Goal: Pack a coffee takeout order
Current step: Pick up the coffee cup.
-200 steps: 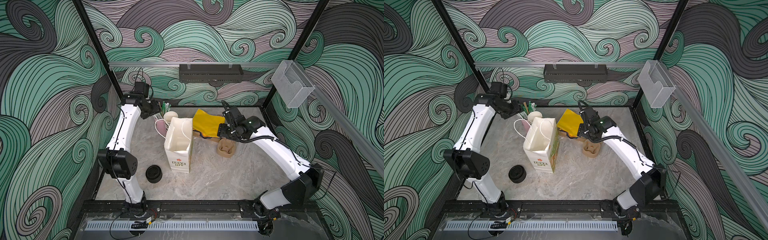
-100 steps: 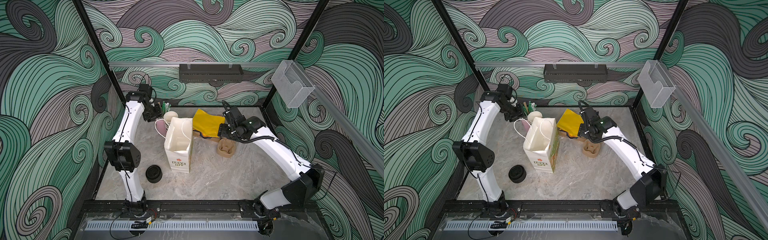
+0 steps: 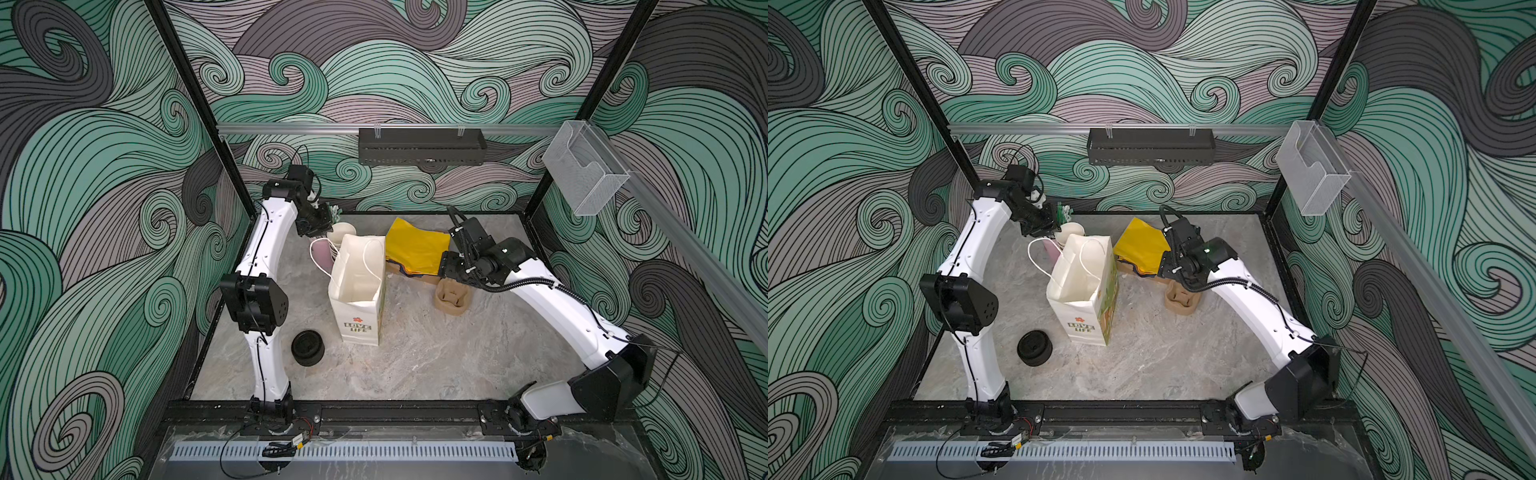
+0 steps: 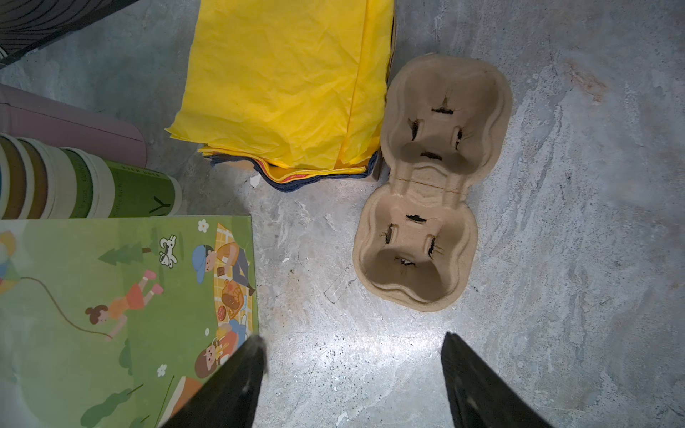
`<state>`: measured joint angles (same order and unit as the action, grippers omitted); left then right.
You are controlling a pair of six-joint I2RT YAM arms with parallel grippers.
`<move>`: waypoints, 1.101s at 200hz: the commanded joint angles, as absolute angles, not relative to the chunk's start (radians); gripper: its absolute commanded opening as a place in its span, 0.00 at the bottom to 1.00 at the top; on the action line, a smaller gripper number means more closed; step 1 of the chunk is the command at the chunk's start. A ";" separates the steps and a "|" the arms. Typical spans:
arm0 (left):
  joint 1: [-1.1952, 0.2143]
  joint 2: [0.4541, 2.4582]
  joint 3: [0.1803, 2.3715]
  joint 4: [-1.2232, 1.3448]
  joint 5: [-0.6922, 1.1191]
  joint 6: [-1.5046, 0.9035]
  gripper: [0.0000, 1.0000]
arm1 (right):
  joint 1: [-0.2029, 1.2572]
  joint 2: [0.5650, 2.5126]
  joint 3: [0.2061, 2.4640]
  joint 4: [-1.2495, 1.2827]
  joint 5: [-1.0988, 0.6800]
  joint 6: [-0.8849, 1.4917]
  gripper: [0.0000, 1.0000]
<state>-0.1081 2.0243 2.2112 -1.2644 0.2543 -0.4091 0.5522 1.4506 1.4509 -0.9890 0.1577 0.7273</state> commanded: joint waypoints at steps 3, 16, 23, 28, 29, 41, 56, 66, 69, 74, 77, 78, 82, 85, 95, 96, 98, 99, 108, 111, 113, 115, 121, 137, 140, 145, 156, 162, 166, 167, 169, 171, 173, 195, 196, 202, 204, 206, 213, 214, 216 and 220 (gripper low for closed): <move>-0.122 2.034 2.250 -1.288 0.240 -0.396 0.25 | 0.553 1.422 1.434 -0.993 0.176 0.759 0.76; -0.124 2.036 2.250 -1.289 0.234 -0.396 0.22 | 0.554 1.418 1.430 -0.992 0.178 0.761 0.76; -0.127 2.035 2.249 -1.289 0.233 -0.394 0.20 | 0.553 1.416 1.430 -0.992 0.178 0.761 0.76; -0.127 2.036 2.250 -1.289 0.233 -0.393 0.18 | 0.554 1.416 1.428 -0.992 0.178 0.761 0.77; -0.127 2.036 2.250 -1.289 0.233 -0.394 0.18 | 0.553 1.416 1.429 -0.992 0.177 0.761 0.77; -0.129 2.035 2.250 -1.289 0.233 -0.394 0.14 | 0.554 1.415 1.428 -0.993 0.178 0.760 0.77; -0.130 2.033 2.250 -1.290 0.228 -0.394 0.13 | 0.553 1.414 1.429 -0.991 0.177 0.758 0.76; -0.132 2.034 2.249 -1.292 0.218 -0.394 0.13 | 0.553 1.413 1.429 -0.991 0.177 0.758 0.77; -0.132 2.035 2.249 -1.294 0.215 -0.395 0.13 | 0.554 1.412 1.429 -0.992 0.176 0.757 0.77; -0.131 2.035 2.250 -1.296 0.211 -0.394 0.13 | 0.554 1.412 1.430 -0.991 0.177 0.756 0.76; -0.132 2.036 2.249 -1.296 0.208 -0.393 0.13 | 0.553 1.411 1.430 -0.991 0.178 0.756 0.77; -0.132 2.036 2.250 -1.297 0.207 -0.393 0.13 | 0.553 1.411 1.430 -0.991 0.178 0.756 0.77; -0.132 2.036 2.250 -1.298 0.202 -0.393 0.13 | 0.554 1.410 1.429 -0.991 0.178 0.755 0.77; -0.132 2.036 2.250 -1.299 0.200 -0.393 0.13 | 0.553 1.410 1.428 -0.991 0.178 0.755 0.76; -0.131 2.037 2.249 -1.301 0.194 -0.392 0.13 | 0.554 1.408 1.427 -0.992 0.178 0.755 0.76; -0.131 2.037 2.250 -1.301 0.193 -0.391 0.13 | 0.554 1.408 1.427 -0.991 0.178 0.755 0.76; -0.132 2.038 2.250 -1.301 0.192 -0.390 0.14 | 0.553 1.408 1.427 -0.992 0.179 0.755 0.76; -0.132 2.038 2.249 -1.302 0.192 -0.390 0.14 | 0.553 1.407 1.428 -0.991 0.179 0.755 0.76; -0.132 2.040 2.249 -1.303 0.190 -0.388 0.14 | 0.553 1.407 1.428 -0.991 0.179 0.755 0.76; -0.132 2.040 2.249 -1.304 0.191 -0.388 0.14 | 0.553 1.405 1.428 -0.991 0.179 0.755 0.77; -0.132 2.041 2.249 -1.304 0.190 -0.388 0.14 | 0.553 1.405 1.427 -0.991 0.179 0.755 0.77; -0.132 2.042 2.250 -1.304 0.189 -0.388 0.14 | 0.554 1.405 1.427 -0.992 0.179 0.755 0.77; -0.132 2.043 2.250 -1.304 0.190 -0.388 0.14 | 0.554 1.405 1.428 -0.991 0.179 0.755 0.76; -0.133 2.048 2.250 -1.305 0.195 -0.387 0.13 | 0.553 1.402 1.429 -0.992 0.180 0.755 0.76; -0.132 2.049 2.250 -1.305 0.196 -0.387 0.13 | 0.552 1.402 1.430 -0.991 0.179 0.755 0.76; -0.133 2.049 2.252 -1.304 0.196 -0.387 0.12 | 0.552 1.402 1.431 -0.992 0.179 0.755 0.76; -0.132 2.049 2.252 -1.304 0.196 -0.388 0.08 | 0.553 1.400 1.433 -0.992 0.180 0.758 0.77; -0.133 2.049 2.253 -1.304 0.196 -0.388 0.07 | 0.552 1.397 1.435 -0.991 0.182 0.758 0.76; -0.133 2.048 2.255 -1.304 0.196 -0.388 0.05 | 0.552 1.396 1.437 -0.991 0.182 0.758 0.76; -0.132 2.048 2.256 -1.304 0.196 -0.387 0.05 | 0.552 1.396 1.437 -0.991 0.183 0.758 0.76; -0.133 2.047 2.256 -1.305 0.196 -0.388 0.04 | 0.551 1.395 1.437 -0.992 0.184 0.759 0.76; -0.133 2.049 2.256 -1.304 0.196 -0.388 0.04 | 0.552 1.395 1.436 -0.992 0.185 0.759 0.76; -0.133 2.048 2.256 -1.304 0.196 -0.387 0.04 | 0.551 1.394 1.437 -0.991 0.185 0.759 0.76; -0.132 2.048 2.274 -1.313 0.198 -0.387 0.00 | 0.552 1.390 1.439 -0.991 0.187 0.761 0.77; -0.133 2.048 2.274 -1.313 0.198 -0.387 0.00 | 0.552 1.390 1.438 -0.992 0.187 0.761 0.76; -0.132 2.044 2.280 -1.313 0.200 -0.390 0.00 | 0.552 1.387 1.438 -0.991 0.189 0.762 0.76; -0.133 2.043 2.281 -1.313 0.200 -0.392 0.00 | 0.553 1.387 1.438 -0.991 0.189 0.762 0.77; -0.132 2.042 2.282 -1.313 0.199 -0.393 0.00 | 0.552 1.386 1.438 -0.991 0.190 0.763 0.77; -0.133 2.035 2.286 -1.310 0.199 -0.395 0.00 | 0.552 1.383 1.438 -0.991 0.192 0.765 0.76; -0.133 2.034 2.287 -1.309 0.199 -0.396 0.00 | 0.552 1.383 1.437 -0.991 0.192 0.765 0.76; -0.133 2.032 2.287 -1.308 0.199 -0.398 0.00 | 0.552 1.382 1.437 -0.991 0.193 0.765 0.76; -0.133 2.026 2.287 -1.304 0.198 -0.398 0.00 | 0.552 1.380 1.436 -0.991 0.194 0.767 0.76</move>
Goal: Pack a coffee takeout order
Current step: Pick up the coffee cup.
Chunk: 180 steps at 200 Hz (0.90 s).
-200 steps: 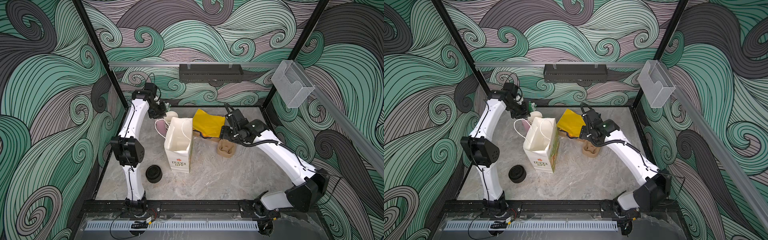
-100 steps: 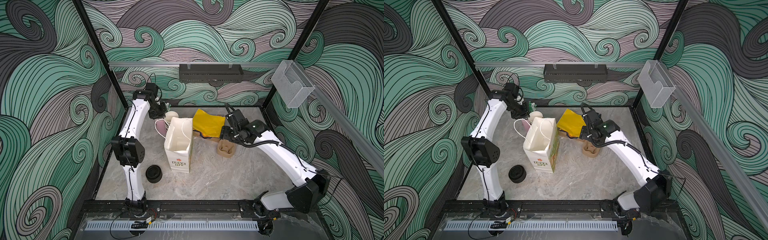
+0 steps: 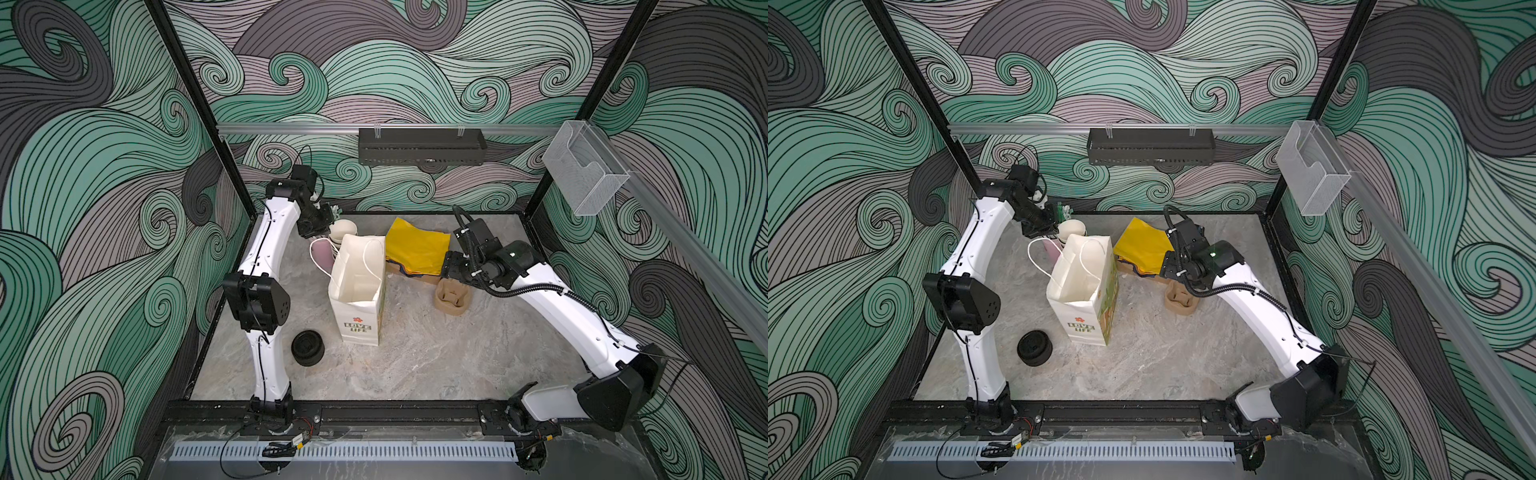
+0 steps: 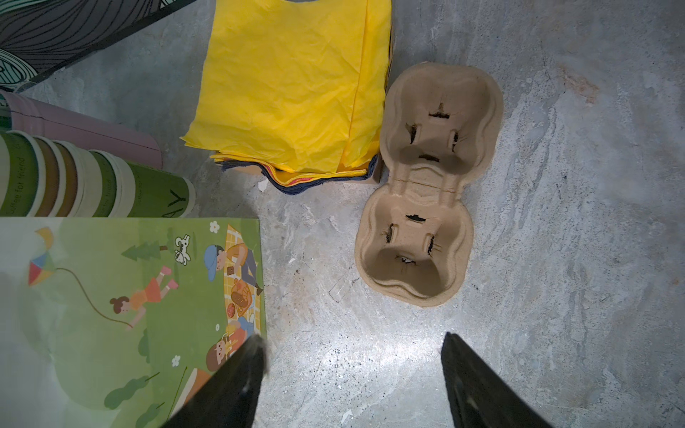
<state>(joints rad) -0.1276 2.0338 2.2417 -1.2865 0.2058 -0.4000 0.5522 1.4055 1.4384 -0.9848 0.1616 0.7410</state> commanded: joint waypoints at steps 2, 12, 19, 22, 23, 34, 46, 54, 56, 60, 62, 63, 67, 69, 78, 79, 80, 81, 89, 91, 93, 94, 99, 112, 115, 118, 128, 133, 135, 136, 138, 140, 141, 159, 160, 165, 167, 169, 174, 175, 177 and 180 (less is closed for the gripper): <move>-0.133 2.023 2.287 -1.302 0.198 -0.399 0.00 | 0.551 1.379 1.435 -0.991 0.195 0.768 0.76; -0.133 2.009 2.287 -1.295 0.198 -0.407 0.00 | 0.552 1.375 1.434 -0.991 0.196 0.770 0.77; -0.133 2.000 2.287 -1.292 0.196 -0.413 0.00 | 0.552 1.372 1.432 -0.991 0.196 0.772 0.77; -0.132 1.997 2.286 -1.290 0.194 -0.416 0.00 | 0.551 1.371 1.432 -0.991 0.196 0.773 0.77; -0.133 1.996 2.287 -1.290 0.194 -0.417 0.00 | 0.552 1.371 1.432 -0.991 0.196 0.773 0.77; -0.133 1.982 2.287 -1.289 0.188 -0.426 0.00 | 0.552 1.367 1.427 -0.991 0.198 0.777 0.77; -0.131 1.968 2.287 -1.287 0.183 -0.435 0.00 | 0.552 1.362 1.420 -0.991 0.198 0.779 0.77; -0.132 1.956 2.286 -1.284 0.178 -0.441 0.00 | 0.550 1.359 1.416 -0.991 0.199 0.782 0.77; -0.132 1.954 2.285 -1.283 0.177 -0.442 0.00 | 0.549 1.358 1.416 -0.991 0.199 0.783 0.77; -0.132 1.948 2.285 -1.281 0.175 -0.443 0.00 | 0.550 1.358 1.413 -0.991 0.199 0.784 0.77; -0.132 1.946 2.286 -1.278 0.174 -0.445 0.00 | 0.551 1.357 1.413 -0.990 0.199 0.785 0.77; -0.132 1.944 2.286 -1.277 0.174 -0.445 0.00 | 0.551 1.356 1.412 -0.990 0.199 0.785 0.77; -0.132 1.939 2.283 -1.272 0.171 -0.448 0.00 | 0.551 1.355 1.411 -0.989 0.199 0.785 0.77; -0.132 1.938 2.282 -1.269 0.170 -0.449 0.00 | 0.551 1.355 1.411 -0.989 0.199 0.786 0.77; -0.132 1.923 2.280 -1.259 0.166 -0.453 0.00 | 0.550 1.351 1.409 -0.988 0.199 0.788 0.77; -0.131 1.922 2.280 -1.257 0.166 -0.454 0.00 | 0.550 1.351 1.409 -0.988 0.199 0.789 0.77; -0.132 1.921 2.281 -1.255 0.166 -0.455 0.00 | 0.549 1.351 1.408 -0.989 0.199 0.789 0.77; -0.132 1.919 2.281 -1.253 0.166 -0.455 0.00 | 0.549 1.350 1.408 -0.989 0.198 0.789 0.77; -0.132 1.908 2.277 -1.241 0.166 -0.460 0.00 | 0.549 1.347 1.406 -0.988 0.199 0.790 0.77; -0.132 1.905 2.276 -1.239 0.165 -0.462 0.00 | 0.550 1.347 1.405 -0.989 0.199 0.790 0.77; -0.132 1.901 2.276 -1.235 0.165 -0.463 0.00 | 0.550 1.346 1.406 -0.988 0.201 0.790 0.77; -0.132 1.900 2.276 -1.234 0.165 -0.464 0.00 | 0.550 1.345 1.406 -0.989 0.201 0.791 0.77; -0.132 1.893 2.276 -1.228 0.164 -0.465 0.00 | 0.550 1.343 1.405 -0.989 0.201 0.792 0.77; -0.132 1.874 2.275 -1.218 0.162 -0.473 0.00 | 0.550 1.337 1.404 -0.988 0.204 0.792 0.77; -0.132 1.868 2.276 -1.217 0.161 -0.474 0.00 | 0.550 1.335 1.403 -0.988 0.205 0.792 0.77; -0.132 1.865 2.275 -1.215 0.160 -0.474 0.00 | 0.550 1.333 1.403 -0.988 0.207 0.792 0.77; -0.132 1.849 2.275 -1.210 0.152 -0.477 0.00 | 0.549 1.326 1.402 -0.989 0.211 0.794 0.77; -0.132 1.842 2.275 -1.208 0.148 -0.477 0.00 | 0.548 1.322 1.400 -0.987 0.215 0.796 0.77; -0.132 1.839 2.275 -1.207 0.147 -0.479 0.00 | 0.548 1.320 1.399 -0.988 0.216 0.797 0.77; -0.132 1.837 2.275 -1.205 0.146 -0.479 0.00 | 0.548 1.320 1.400 -0.988 0.216 0.797 0.77; -0.131 1.833 2.274 -1.204 0.145 -0.479 0.00 | 0.548 1.319 1.400 -0.989 0.216 0.798 0.77; -0.132 1.829 2.273 -1.202 0.144 -0.480 0.00 | 0.549 1.317 1.400 -0.988 0.217 0.798 0.77; -0.132 1.827 2.273 -1.201 0.144 -0.481 0.00 | 0.548 1.316 1.401 -0.989 0.218 0.798 0.77; -0.132 1.793 2.268 -1.183 0.138 -0.492 0.00 | 0.543 1.299 1.398 -0.988 0.228 0.797 0.77; -0.132 1.789 2.268 -1.181 0.138 -0.492 0.00 | 0.542 1.299 1.398 -0.988 0.228 0.797 0.77; -0.132 1.781 2.268 -1.177 0.134 -0.494 0.00 | 0.542 1.293 1.398 -0.988 0.230 0.796 0.77; -0.132 1.776 2.269 -1.175 0.133 -0.494 0.00 | 0.541 1.291 1.399 -0.988 0.231 0.795 0.77; -0.131 1.773 2.269 -1.173 0.132 -0.495 0.00 | 0.541 1.288 1.398 -0.987 0.232 0.794 0.77; -0.132 1.762 2.267 -1.168 0.125 -0.497 0.00 | 0.540 1.286 1.399 -0.988 0.234 0.791 0.77; -0.132 1.760 2.266 -1.167 0.124 -0.498 0.00 | 0.539 1.285 1.399 -0.989 0.234 0.790 0.77; -0.132 1.756 2.267 -1.165 0.122 -0.499 0.00 | 0.539 1.283 1.398 -0.988 0.235 0.790 0.77; -0.132 1.749 2.267 -1.162 0.120 -0.499 0.00 | 0.538 1.279 1.398 -0.989 0.236 0.789 0.77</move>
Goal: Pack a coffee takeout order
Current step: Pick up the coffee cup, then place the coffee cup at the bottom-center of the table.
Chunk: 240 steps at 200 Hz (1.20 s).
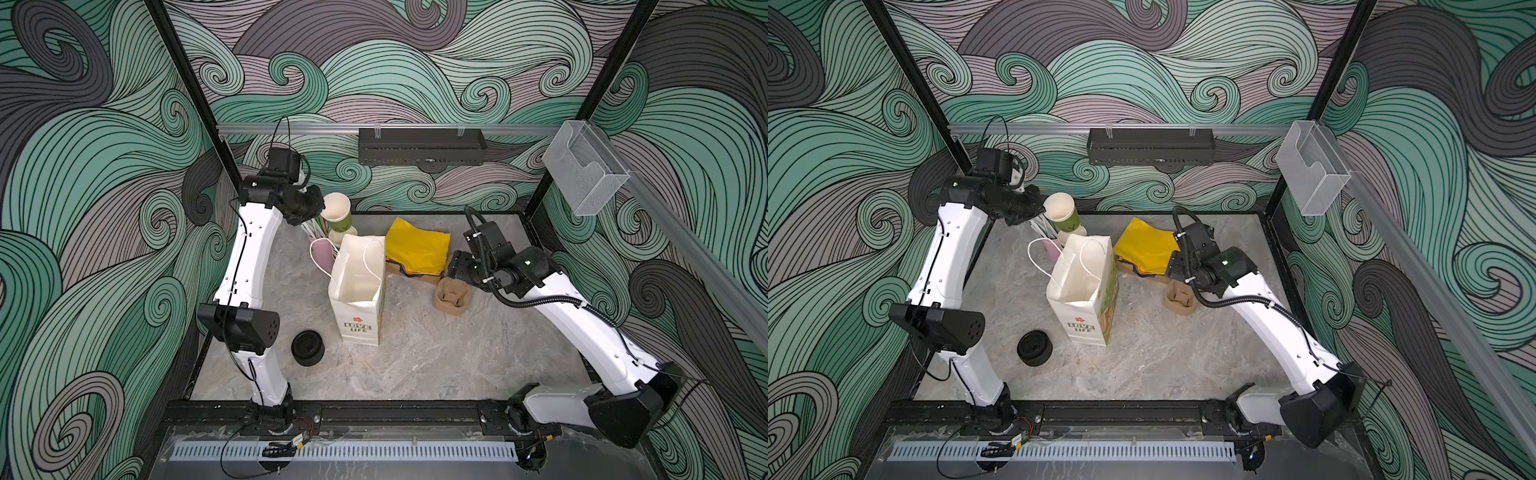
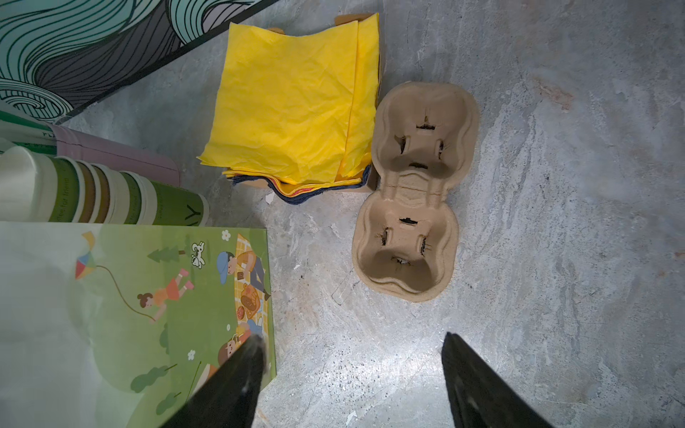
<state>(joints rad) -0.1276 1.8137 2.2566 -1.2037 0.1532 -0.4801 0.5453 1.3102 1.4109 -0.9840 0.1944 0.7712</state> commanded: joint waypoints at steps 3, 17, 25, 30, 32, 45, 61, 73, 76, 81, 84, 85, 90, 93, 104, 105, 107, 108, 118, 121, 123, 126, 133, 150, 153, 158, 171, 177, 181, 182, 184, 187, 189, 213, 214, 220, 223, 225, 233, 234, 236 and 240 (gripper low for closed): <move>-0.132 1.743 2.267 -1.159 0.119 -0.499 0.00 | 0.537 1.276 1.397 -0.988 0.237 0.786 0.77; -0.132 1.708 2.266 -1.148 0.106 -0.500 0.00 | 0.533 1.263 1.398 -0.989 0.241 0.779 0.77; -0.131 1.688 2.266 -1.140 0.099 -0.500 0.00 | 0.530 1.256 1.399 -0.987 0.242 0.774 0.77; -0.133 1.674 2.266 -1.134 0.098 -0.499 0.00 | 0.527 1.253 1.399 -0.989 0.242 0.769 0.77; -0.133 1.669 2.266 -1.133 0.099 -0.499 0.00 | 0.527 1.250 1.399 -0.989 0.242 0.768 0.77; -0.138 1.636 2.266 -1.119 0.098 -0.496 0.00 | 0.521 1.238 1.402 -0.989 0.247 0.758 0.77; -0.165 1.601 2.267 -1.105 0.095 -0.475 0.00 | 0.514 1.226 1.416 -0.988 0.247 0.732 0.76; -0.207 1.580 2.275 -1.096 0.085 -0.451 0.00 | 0.511 1.218 1.433 -0.988 0.247 0.704 0.76; -0.221 1.577 2.278 -1.094 0.084 -0.443 0.00 | 0.509 1.217 1.438 -0.989 0.248 0.696 0.76; -0.249 1.576 2.284 -1.091 0.085 -0.423 0.00 | 0.509 1.214 1.446 -0.991 0.248 0.682 0.76; -0.269 1.575 2.288 -1.090 0.085 -0.409 0.00 | 0.508 1.213 1.451 -0.993 0.250 0.672 0.76; -0.276 1.575 2.291 -1.090 0.085 -0.405 0.00 | 0.508 1.212 1.454 -0.992 0.250 0.669 0.75; -0.314 1.577 2.302 -1.089 0.081 -0.378 0.00 | 0.506 1.210 1.465 -0.998 0.254 0.653 0.75; -0.337 1.578 2.310 -1.092 0.079 -0.365 0.00 | 0.505 1.210 1.472 -1.003 0.259 0.645 0.75; -0.414 1.592 2.337 -1.104 0.070 -0.329 0.00 | 0.503 1.206 1.502 -1.029 0.286 0.625 0.75; -0.420 1.593 2.340 -1.105 0.070 -0.327 0.00 | 0.502 1.207 1.505 -1.031 0.288 0.624 0.75; -0.434 1.596 2.342 -1.106 0.067 -0.323 0.00 | 0.501 1.206 1.510 -1.036 0.293 0.622 0.75; -0.441 1.598 2.344 -1.107 0.065 -0.321 0.00 | 0.500 1.206 1.513 -1.039 0.295 0.621 0.75; -0.512 1.613 2.357 -1.107 0.058 -0.290 0.00 | 0.492 1.200 1.534 -1.059 0.313 0.614 0.76; -0.533 1.620 2.358 -1.106 0.055 -0.277 0.00 | 0.488 1.197 1.539 -1.061 0.316 0.612 0.75; -0.546 1.624 2.358 -1.105 0.053 -0.270 0.00 | 0.487 1.195 1.541 -1.065 0.319 0.612 0.75; -0.565 1.628 2.358 -1.105 0.048 -0.259 0.00 | 0.485 1.192 1.544 -1.067 0.324 0.612 0.75; -0.615 1.641 2.358 -1.106 0.034 -0.234 0.00 | 0.481 1.184 1.546 -1.072 0.332 0.609 0.75; -0.722 1.682 2.363 -1.119 0.016 -0.173 0.00 | 0.474 1.159 1.537 -1.095 0.359 0.617 0.75; -0.737 1.689 2.366 -1.123 0.017 -0.165 0.00 | 0.473 1.154 1.534 -1.102 0.367 0.619 0.75; -0.762 1.701 2.372 -1.133 0.013 -0.153 0.00 | 0.469 1.146 1.527 -1.117 0.377 0.622 0.75; -0.811 1.728 2.379 -1.167 0.005 -0.152 0.00 | 0.457 1.122 1.504 -1.183 0.446 0.662 0.75; -0.831 1.739 2.378 -1.187 0.010 -0.157 0.00 | 0.449 1.106 1.479 -1.213 0.468 0.676 0.75; -0.846 1.747 2.376 -1.203 0.015 -0.161 0.00 | 0.442 1.093 1.462 -1.225 0.479 0.684 0.75; -0.849 1.749 2.375 -1.207 0.016 -0.162 0.00 | 0.440 1.090 1.457 -1.229 0.482 0.687 0.75; -0.856 1.752 2.374 -1.215 0.018 -0.163 0.00 | 0.437 1.082 1.448 -1.235 0.487 0.692 0.75; -0.863 1.758 2.371 -1.228 0.022 -0.167 0.00 | 0.433 1.071 1.432 -1.245 0.492 0.701 0.75; -0.872 1.761 2.369 -1.236 0.024 -0.169 0.00 | 0.429 1.063 1.421 -1.249 0.495 0.708 0.75; -0.953 1.785 2.300 -1.313 0.053 -0.181 0.00 | 0.403 0.969 1.307 -1.284 0.507 0.753 0.74; -0.956 1.786 2.295 -1.314 0.055 -0.180 0.00 | 0.402 0.965 1.303 -1.285 0.506 0.755 0.74; -0.971 1.786 2.262 -1.315 0.064 -0.180 0.00 | 0.401 0.945 1.281 -1.289 0.507 0.765 0.73; -0.977 1.787 2.241 -1.311 0.070 -0.181 0.00 | 0.400 0.937 1.269 -1.290 0.507 0.769 0.73; -0.981 1.786 2.227 -1.308 0.074 -0.181 0.00 | 0.400 0.932 1.264 -1.290 0.505 0.772 0.73; -0.992 1.782 2.166 -1.289 0.090 -0.182 0.00 | 0.399 0.914 1.240 -1.290 0.501 0.781 0.73; -0.994 1.781 2.159 -1.286 0.092 -0.181 0.00 | 0.399 0.912 1.239 -1.290 0.500 0.782 0.73; -0.995 1.781 2.144 -1.280 0.096 -0.181 0.00 | 0.399 0.908 1.235 -1.290 0.498 0.784 0.73; -0.998 1.781 2.115 -1.265 0.107 -0.181 0.00 | 0.400 0.903 1.228 -1.290 0.495 0.786 0.73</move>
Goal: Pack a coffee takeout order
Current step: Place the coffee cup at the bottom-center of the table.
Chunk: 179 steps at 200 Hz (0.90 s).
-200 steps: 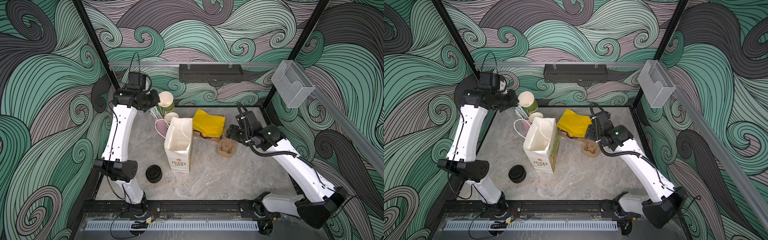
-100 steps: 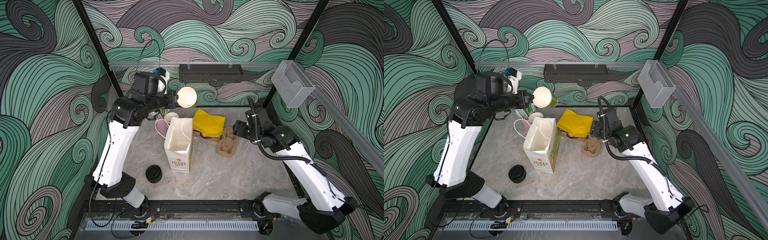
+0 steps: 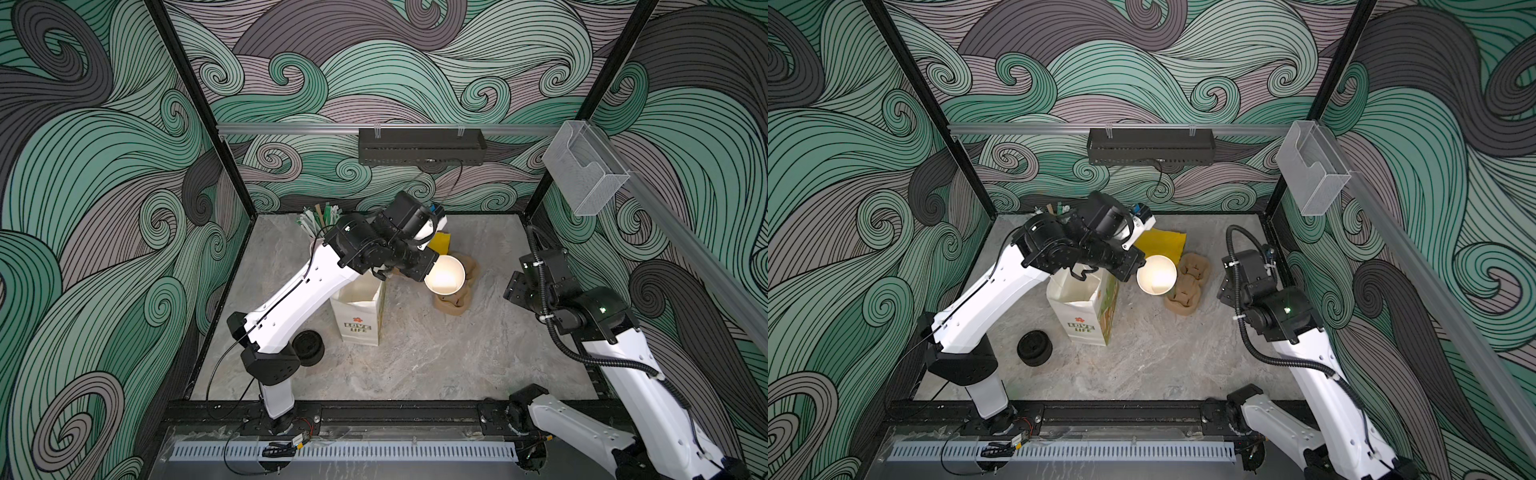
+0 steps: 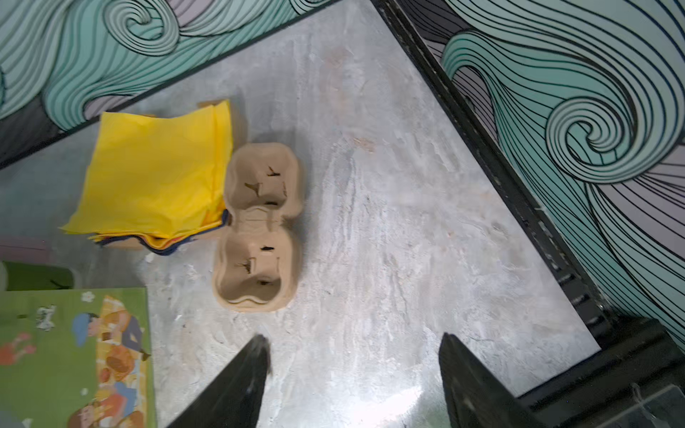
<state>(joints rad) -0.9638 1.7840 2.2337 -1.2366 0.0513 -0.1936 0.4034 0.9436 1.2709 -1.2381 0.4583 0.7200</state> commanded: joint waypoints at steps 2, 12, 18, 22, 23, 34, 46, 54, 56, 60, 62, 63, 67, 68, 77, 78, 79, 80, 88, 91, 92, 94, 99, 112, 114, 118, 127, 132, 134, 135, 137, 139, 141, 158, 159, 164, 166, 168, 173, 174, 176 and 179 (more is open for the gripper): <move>-1.000 1.780 2.101 -1.257 0.111 -0.182 0.00 | 0.399 0.902 1.225 -1.290 0.494 0.788 0.73; -1.002 1.775 2.028 -1.213 0.136 -0.191 0.00 | 0.399 0.898 1.216 -1.289 0.487 0.790 0.72; -1.002 1.775 1.992 -1.187 0.151 -0.198 0.00 | 0.398 0.899 1.215 -1.290 0.484 0.788 0.72; -1.002 1.775 1.970 -1.172 0.160 -0.204 0.00 | 0.397 0.900 1.215 -1.290 0.482 0.787 0.72; -1.002 1.776 1.964 -1.167 0.163 -0.205 0.00 | 0.397 0.900 1.215 -1.289 0.482 0.787 0.72; -1.002 1.780 1.903 -1.120 0.195 -0.210 0.00 | 0.398 0.904 1.216 -1.291 0.477 0.784 0.73; -1.001 1.792 1.856 -1.083 0.226 -0.206 0.00 | 0.397 0.906 1.218 -1.292 0.475 0.781 0.72; -1.001 1.805 1.841 -1.073 0.233 -0.204 0.00 | 0.398 0.904 1.220 -1.290 0.473 0.779 0.73; -1.000 1.809 1.838 -1.072 0.233 -0.204 0.00 | 0.397 0.905 1.220 -1.290 0.473 0.779 0.73; -0.999 1.820 1.834 -1.071 0.235 -0.201 0.00 | 0.398 0.905 1.220 -1.290 0.472 0.777 0.72; -1.000 1.825 1.833 -1.072 0.236 -0.199 0.00 | 0.397 0.903 1.220 -1.290 0.472 0.776 0.73; -1.000 1.828 1.833 -1.072 0.236 -0.198 0.00 | 0.397 0.903 1.220 -1.290 0.472 0.776 0.73; -1.000 1.839 1.834 -1.075 0.242 -0.192 0.00 | 0.399 0.902 1.220 -1.291 0.472 0.773 0.73; -1.000 1.843 1.835 -1.075 0.244 -0.191 0.00 | 0.398 0.901 1.220 -1.290 0.472 0.773 0.72; -1.000 1.873 1.846 -1.086 0.253 -0.185 0.00 | 0.398 0.897 1.220 -1.290 0.473 0.772 0.73; -1.000 1.877 1.847 -1.087 0.254 -0.184 0.00 | 0.397 0.897 1.220 -1.291 0.472 0.772 0.73; -1.000 1.880 1.849 -1.089 0.254 -0.184 0.00 | 0.397 0.895 1.220 -1.291 0.472 0.772 0.72; -1.000 1.884 1.850 -1.090 0.255 -0.183 0.00 | 0.398 0.895 1.221 -1.291 0.472 0.772 0.72; -1.002 1.911 1.866 -1.104 0.260 -0.180 0.00 | 0.398 0.889 1.221 -1.294 0.472 0.772 0.73; -1.001 1.921 1.873 -1.111 0.261 -0.178 0.00 | 0.397 0.888 1.222 -1.294 0.473 0.772 0.73; -1.002 1.925 1.876 -1.113 0.261 -0.178 0.00 | 0.398 0.888 1.222 -1.293 0.473 0.772 0.73; -1.002 1.931 1.880 -1.116 0.261 -0.176 0.00 | 0.397 0.886 1.223 -1.295 0.472 0.772 0.72; -1.002 1.944 1.890 -1.124 0.256 -0.173 0.00 | 0.398 0.882 1.224 -1.296 0.474 0.772 0.73; -1.002 1.969 1.899 -1.125 0.223 -0.169 0.00 | 0.397 0.876 1.227 -1.305 0.475 0.773 0.72; -1.002 1.971 1.898 -1.123 0.218 -0.169 0.00 | 0.398 0.876 1.227 -1.305 0.476 0.773 0.72; -1.002 1.973 1.895 -1.116 0.205 -0.167 0.00 | 0.397 0.873 1.227 -1.309 0.476 0.773 0.72; -1.002 1.977 1.884 -1.099 0.183 -0.161 0.00 | 0.397 0.870 1.226 -1.310 0.476 0.774 0.72; -1.002 1.979 1.876 -1.090 0.171 -0.160 0.00 | 0.397 0.866 1.225 -1.311 0.474 0.775 0.72; -1.002 1.981 1.873 -1.085 0.167 -0.158 0.00 | 0.398 0.867 1.224 -1.312 0.475 0.775 0.72; -1.002 1.981 1.871 -1.083 0.166 -0.158 0.00 | 0.397 0.865 1.224 -1.312 0.475 0.776 0.72; -1.002 1.980 1.870 -1.080 0.163 -0.157 0.00 | 0.397 0.865 1.224 -1.312 0.475 0.776 0.72; -1.001 1.982 1.866 -1.076 0.160 -0.155 0.00 | 0.398 0.864 1.223 -1.312 0.476 0.776 0.72; -1.002 1.983 1.865 -1.074 0.159 -0.152 0.00 | 0.397 0.863 1.223 -1.314 0.475 0.777 0.72; -1.002 1.988 1.842 -1.041 0.153 -0.144 0.00 | 0.397 0.856 1.221 -1.316 0.473 0.779 0.72; -1.002 1.989 1.842 -1.039 0.152 -0.144 0.00 | 0.397 0.857 1.222 -1.316 0.473 0.779 0.72; -1.001 1.989 1.836 -1.032 0.152 -0.142 0.00 | 0.398 0.856 1.223 -1.316 0.473 0.779 0.72; -1.002 1.990 1.834 -1.029 0.153 -0.141 0.00 | 0.397 0.856 1.223 -1.316 0.474 0.779 0.72; -1.002 1.990 1.833 -1.026 0.153 -0.138 0.00 | 0.397 0.855 1.223 -1.316 0.473 0.779 0.72; -1.001 1.990 1.829 -1.020 0.153 -0.135 0.00 | 0.397 0.856 1.224 -1.315 0.474 0.779 0.72; -1.002 1.991 1.828 -1.018 0.153 -0.135 0.00 | 0.397 0.855 1.224 -1.315 0.474 0.779 0.72; -1.002 1.992 1.826 -1.016 0.153 -0.134 0.00 | 0.398 0.855 1.224 -1.316 0.474 0.779 0.72; -1.002 1.993 1.823 -1.011 0.152 -0.133 0.00 | 0.397 0.853 1.224 -1.316 0.474 0.779 0.72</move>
<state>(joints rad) -1.0039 1.9903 1.8408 -1.0603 0.1738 -0.1650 0.4034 0.8619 1.2194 -1.2877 0.4618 0.7601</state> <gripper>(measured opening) 0.049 0.724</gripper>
